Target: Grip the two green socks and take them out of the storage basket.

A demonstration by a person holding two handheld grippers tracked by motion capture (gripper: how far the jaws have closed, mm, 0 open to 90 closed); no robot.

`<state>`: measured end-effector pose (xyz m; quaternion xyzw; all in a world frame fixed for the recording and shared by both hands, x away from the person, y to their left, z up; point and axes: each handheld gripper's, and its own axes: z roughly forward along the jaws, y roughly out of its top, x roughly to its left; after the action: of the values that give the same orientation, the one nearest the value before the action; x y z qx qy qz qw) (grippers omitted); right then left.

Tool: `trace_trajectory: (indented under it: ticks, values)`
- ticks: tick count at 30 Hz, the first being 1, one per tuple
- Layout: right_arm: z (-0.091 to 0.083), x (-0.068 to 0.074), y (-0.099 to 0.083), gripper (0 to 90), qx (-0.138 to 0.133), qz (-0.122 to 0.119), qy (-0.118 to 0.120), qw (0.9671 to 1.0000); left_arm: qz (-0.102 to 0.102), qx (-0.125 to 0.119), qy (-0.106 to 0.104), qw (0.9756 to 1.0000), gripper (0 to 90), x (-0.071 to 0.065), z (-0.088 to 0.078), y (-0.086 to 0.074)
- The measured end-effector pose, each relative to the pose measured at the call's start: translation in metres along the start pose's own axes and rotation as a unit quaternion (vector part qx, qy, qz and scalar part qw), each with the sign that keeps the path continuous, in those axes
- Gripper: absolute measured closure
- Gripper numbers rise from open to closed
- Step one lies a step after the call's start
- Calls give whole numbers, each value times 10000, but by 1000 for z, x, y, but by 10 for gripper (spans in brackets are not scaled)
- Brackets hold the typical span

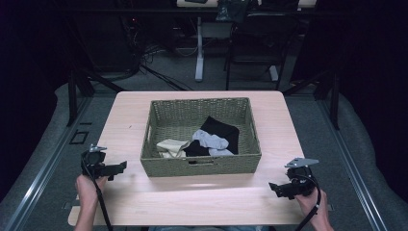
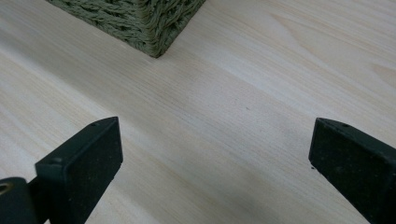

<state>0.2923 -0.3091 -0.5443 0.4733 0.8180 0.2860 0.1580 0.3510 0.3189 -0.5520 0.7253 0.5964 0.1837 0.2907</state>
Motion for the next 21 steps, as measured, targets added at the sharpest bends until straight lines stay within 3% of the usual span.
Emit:
trace_trajectory:
  ticks: [8, 12, 21]
  values:
    - [0, 1, 0, 23, 26, 11, 6, 10000, -85, -92, -168, 9998, 1, -1, -13, 10]
    - [-3, 0, -1, 23, 8, 81, -15, 10000, -56, -279, -299, 9991, 1, -6, -28, 25]
    - [-5, -1, -3, 23, 17, 146, -12, 9999, 294, -235, -431, 9984, 0, -27, -46, 57]
